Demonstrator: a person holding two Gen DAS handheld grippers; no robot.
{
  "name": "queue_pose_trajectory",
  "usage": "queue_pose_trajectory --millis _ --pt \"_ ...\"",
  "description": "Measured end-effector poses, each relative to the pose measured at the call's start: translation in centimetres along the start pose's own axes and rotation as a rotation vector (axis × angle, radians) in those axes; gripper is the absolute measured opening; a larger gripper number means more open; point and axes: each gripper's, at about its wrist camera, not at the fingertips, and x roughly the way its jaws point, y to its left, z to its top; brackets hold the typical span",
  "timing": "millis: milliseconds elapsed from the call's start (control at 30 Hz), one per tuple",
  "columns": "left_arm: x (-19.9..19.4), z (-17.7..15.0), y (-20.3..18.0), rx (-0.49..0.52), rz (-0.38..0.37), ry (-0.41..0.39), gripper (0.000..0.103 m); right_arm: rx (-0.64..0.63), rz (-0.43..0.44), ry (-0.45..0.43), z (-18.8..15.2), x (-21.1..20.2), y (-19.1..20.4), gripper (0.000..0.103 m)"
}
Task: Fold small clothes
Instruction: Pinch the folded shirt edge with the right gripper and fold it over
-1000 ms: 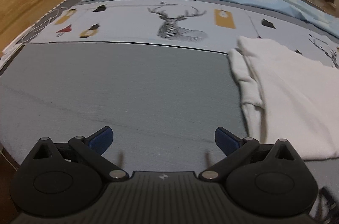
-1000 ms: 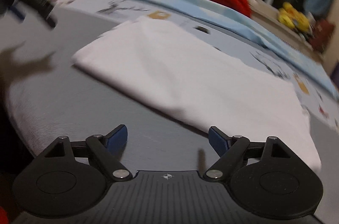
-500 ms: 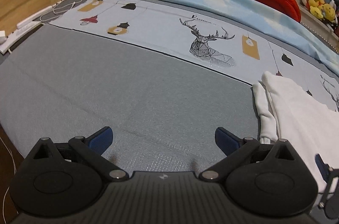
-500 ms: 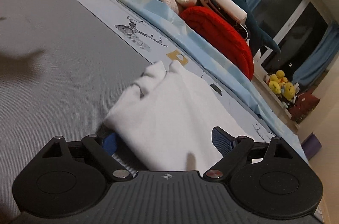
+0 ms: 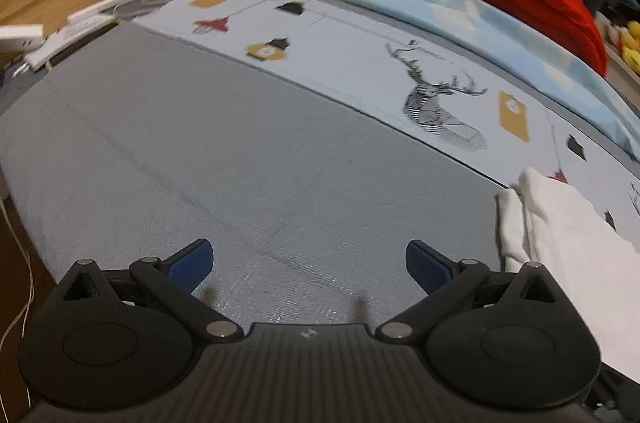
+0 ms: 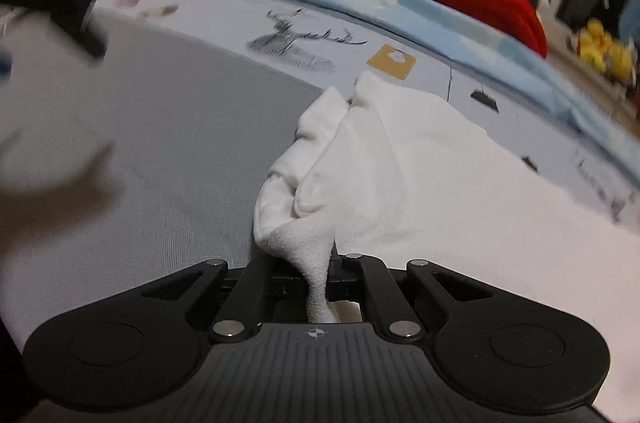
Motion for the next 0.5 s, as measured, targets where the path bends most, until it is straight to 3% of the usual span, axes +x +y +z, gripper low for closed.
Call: queue_pose_trajectory --millis 100,167,267,367,500 --pt "0.6 0.1 -0.5 -0.003 0.029 0.011 0.103 0.236 0.085 -0.070 2.4 -2.6 -5.8 0.004" --pt "0.7 0.0 -1.3 0.009 0.040 0.011 0.103 0.394 0.093 -0.149 3.4 -5.7 -11.9 0.004" --pt "0.9 -0.3 -3.2 0.036 0.032 0.016 0.103 0.655 0.075 -0.244 1.7 -10.3 -21.7 0.004" --pt "1.0 -0.7 -5.6 0.077 0.008 0.021 0.103 0.973 -0.002 -0.290 -4.9 -13.1 -30.7 0.004" --pt "1.2 -1.7 -8.6 0.154 0.000 0.021 0.103 1.418 -0.086 -0.198 -18.6 -11.5 -36.5 0.004"
